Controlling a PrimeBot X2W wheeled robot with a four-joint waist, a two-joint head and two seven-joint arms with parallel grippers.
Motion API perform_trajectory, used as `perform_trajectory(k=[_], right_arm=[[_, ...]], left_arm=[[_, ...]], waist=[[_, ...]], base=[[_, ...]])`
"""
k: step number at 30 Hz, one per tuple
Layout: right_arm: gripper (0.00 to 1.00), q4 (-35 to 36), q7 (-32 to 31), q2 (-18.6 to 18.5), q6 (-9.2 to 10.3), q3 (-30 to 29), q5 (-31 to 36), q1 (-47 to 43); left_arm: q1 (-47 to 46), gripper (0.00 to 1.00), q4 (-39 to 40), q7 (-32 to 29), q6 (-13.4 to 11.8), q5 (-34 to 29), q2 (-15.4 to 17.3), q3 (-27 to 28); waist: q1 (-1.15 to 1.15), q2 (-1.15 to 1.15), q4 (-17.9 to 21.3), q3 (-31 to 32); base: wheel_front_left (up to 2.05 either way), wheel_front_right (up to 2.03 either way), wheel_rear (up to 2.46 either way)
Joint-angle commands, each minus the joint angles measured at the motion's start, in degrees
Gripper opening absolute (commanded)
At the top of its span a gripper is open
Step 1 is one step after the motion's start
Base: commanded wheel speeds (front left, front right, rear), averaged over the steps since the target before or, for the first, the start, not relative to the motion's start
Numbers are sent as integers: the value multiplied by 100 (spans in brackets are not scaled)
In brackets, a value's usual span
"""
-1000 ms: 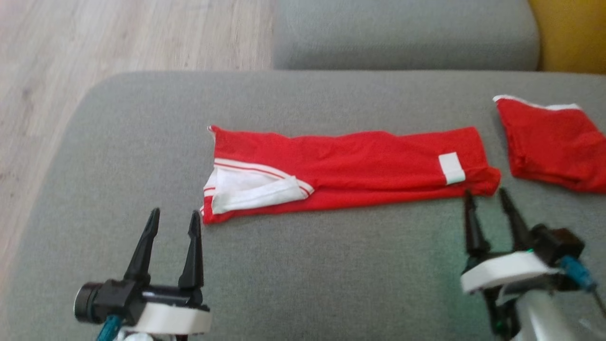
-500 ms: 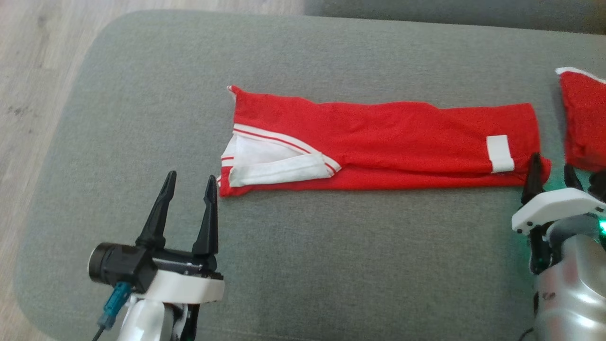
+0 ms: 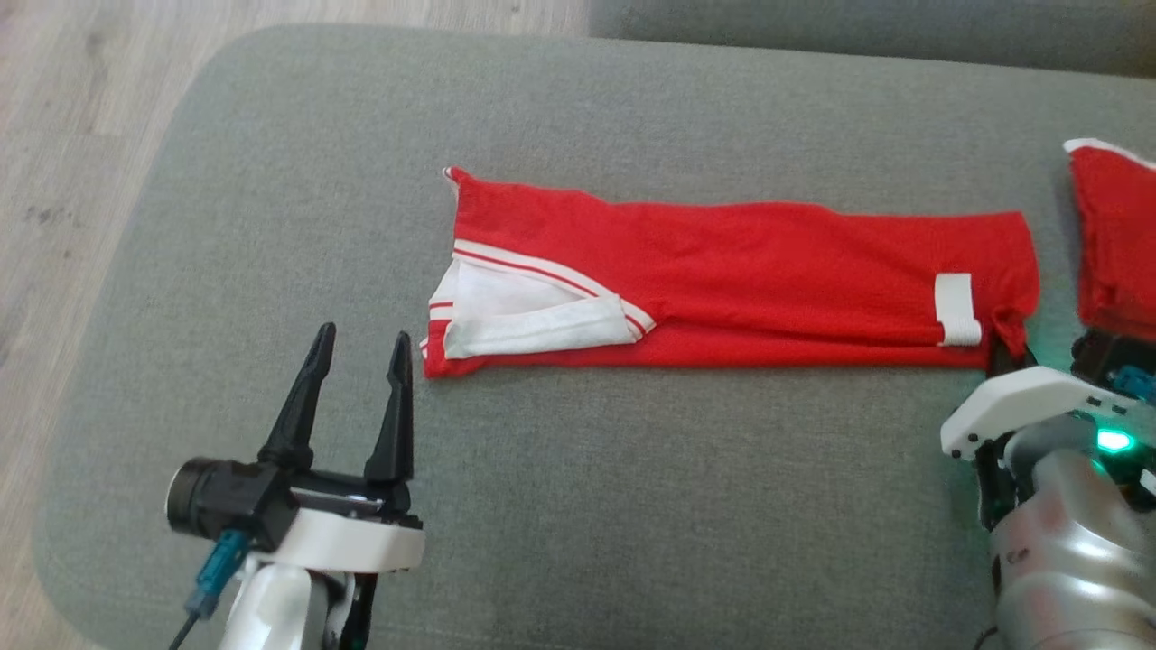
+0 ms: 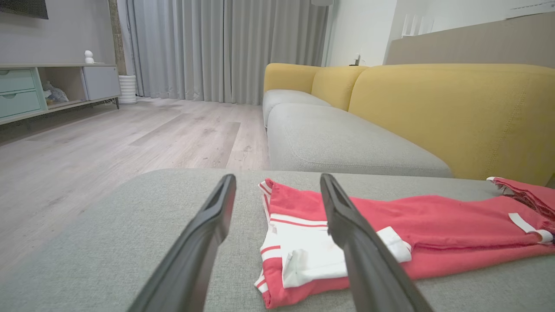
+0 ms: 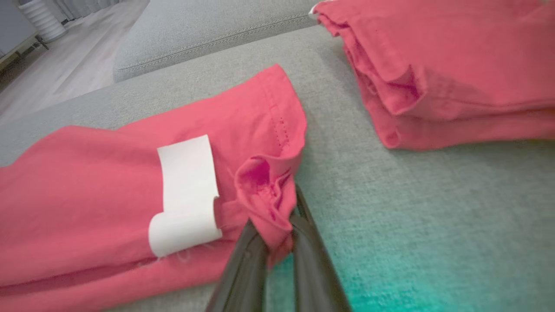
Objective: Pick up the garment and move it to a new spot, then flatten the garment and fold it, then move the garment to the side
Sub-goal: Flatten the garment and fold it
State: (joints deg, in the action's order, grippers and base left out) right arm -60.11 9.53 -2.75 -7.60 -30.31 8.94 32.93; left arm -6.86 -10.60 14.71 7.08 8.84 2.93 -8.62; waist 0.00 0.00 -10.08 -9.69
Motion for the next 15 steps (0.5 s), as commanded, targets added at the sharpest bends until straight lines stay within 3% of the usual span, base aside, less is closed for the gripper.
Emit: perform_trajectory(k=[1,10,15], right_arm=[[0,53,87,-13,11,23,92,76],[0,645,128,-140,11,-565,768,-160],[0,935,33,-182,11,-600,794,-260]], left_arm=[[-188,100,170,29,19,-55,3,270],[11,100,131,29,33,-117,1,274],[103,100,135,29,36,-123,0,313]], waist=[[0,0,66,105],[0,0,284,536],[0,0,349,705]], base=[[0,0,0],[0,0,0],[0,0,0]])
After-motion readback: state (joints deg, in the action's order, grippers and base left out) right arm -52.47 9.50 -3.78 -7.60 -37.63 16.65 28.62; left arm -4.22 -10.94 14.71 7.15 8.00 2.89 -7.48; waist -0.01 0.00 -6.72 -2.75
